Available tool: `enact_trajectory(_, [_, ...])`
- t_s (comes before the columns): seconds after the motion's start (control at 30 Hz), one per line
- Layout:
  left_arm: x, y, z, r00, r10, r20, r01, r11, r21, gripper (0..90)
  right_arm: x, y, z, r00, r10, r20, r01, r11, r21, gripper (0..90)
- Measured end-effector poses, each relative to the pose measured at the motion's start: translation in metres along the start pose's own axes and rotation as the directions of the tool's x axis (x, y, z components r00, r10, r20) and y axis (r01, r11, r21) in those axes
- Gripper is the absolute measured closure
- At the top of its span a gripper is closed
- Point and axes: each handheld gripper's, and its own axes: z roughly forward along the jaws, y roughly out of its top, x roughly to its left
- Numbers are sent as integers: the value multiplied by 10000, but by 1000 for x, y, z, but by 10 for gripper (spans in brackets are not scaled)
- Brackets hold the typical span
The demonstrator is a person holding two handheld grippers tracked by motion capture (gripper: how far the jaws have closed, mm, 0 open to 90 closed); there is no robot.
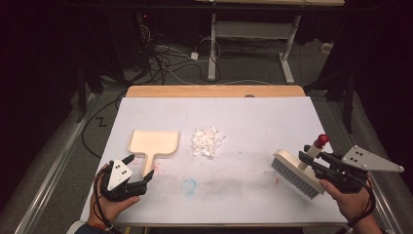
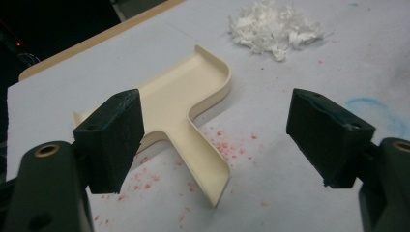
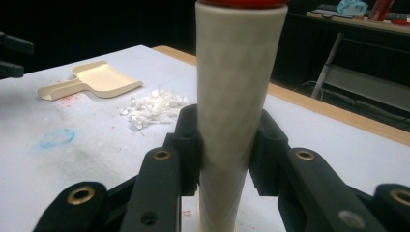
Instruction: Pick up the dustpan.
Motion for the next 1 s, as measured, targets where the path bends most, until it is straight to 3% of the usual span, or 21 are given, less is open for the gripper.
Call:
enact_trajectory(0.17, [-4, 0, 7, 9999, -115, -75, 120, 9970, 766, 201, -1, -1, -1, 10000, -52, 4, 52, 10000, -57, 701])
enact_trajectory(0.3, [-6, -1, 8, 9996, -299, -12, 299, 9949, 967, 200, -2, 0, 0, 10000, -36, 83, 36, 10000, -32, 701])
enact_trajectory(0.33, [-6, 0, 8, 9992, -389, -70, 395, 9935, 1065, 200, -2, 0, 1, 10000, -26, 78, 26, 10000, -26, 701])
enact_trajectory(0.37, [-6, 0, 9, 9970, -779, 4, 772, 9888, 1280, 200, -2, 0, 2, 9999, -52, 104, 52, 10000, -24, 701])
enact_trajectory(0.4, [-6, 0, 9, 9970, -779, 4, 772, 9888, 1280, 201, -2, 0, 3, 9999, -51, 130, 51, 10000, 18, 701])
enact_trajectory(0.43, [-7, -1, 12, 9936, -1105, -233, 1129, 9796, 1661, 206, -2, 1, 4, 9998, -113, 151, 112, 9999, 32, 701])
enact_trajectory(0.53, [-5, -1, 20, 9888, -1450, -366, 1495, 9641, 2193, 207, -2, 2, 6, 9998, -149, 110, 149, 9999, -18, 701])
enact_trajectory(0.57, [-5, -1, 20, 9888, -1450, -366, 1495, 9641, 2193, 207, -2, 1, 7, 9998, -120, 134, 120, 9999, -29, 701])
enact_trajectory(0.6, [-2, -1, 29, 9840, -1685, -571, 1776, 9494, 2591, 209, -2, 1, 8, 9998, -105, 196, 105, 9999, -30, 701])
enact_trajectory(0.63, [0, -1, 33, 9797, -1852, -767, 1993, 9404, 2754, 214, -2, 1, 9, 9997, -74, 253, 75, 10000, -33, 701])
enact_trajectory(0.67, [0, -1, 33, 9797, -1852, -767, 1993, 9404, 2754, 224, -2, 1, 10, 9994, -135, 323, 135, 9999, -3, 701])
enact_trajectory(0.7, [7, 0, 42, 9708, -2244, -847, 2394, 9282, 2849, 233, -2, 1, 10, 9992, -215, 350, 215, 9998, 2, 701])
enact_trajectory(0.77, [14, 3, 52, 9615, -2481, -1179, 2723, 9175, 2899, 245, -2, 0, 10, 9990, -250, 378, 249, 9997, 19, 701])
enact_trajectory(0.83, [17, 4, 56, 9585, -2620, -1125, 2839, 9136, 2910, 292, -3, 0, 10, 9990, -227, 378, 226, 9997, 23, 701])
enact_trajectory(0.87, [21, 7, 67, 9526, -2818, -1143, 3036, 9028, 3045, 311, -3, 0, 10, 9989, -215, 410, 214, 9998, 34, 701])
enact_trajectory(0.93, [23, 9, 77, 9513, -2833, -1214, 3079, 8922, 3303, 340, -4, 0, 10, 9989, -219, 419, 218, 9998, 34, 701])
enact_trajectory(0.97, [23, 9, 77, 9513, -2833, -1214, 3079, 8922, 3303, 365, -4, 0, 10, 9989, -215, 416, 213, 9998, 43, 701])
enact_trajectory(1.0, [24, 9, 86, 9483, -2926, -1226, 3172, 8761, 3631, 385, -4, 0, 10, 9989, -224, 400, 221, 9997, 60, 701])
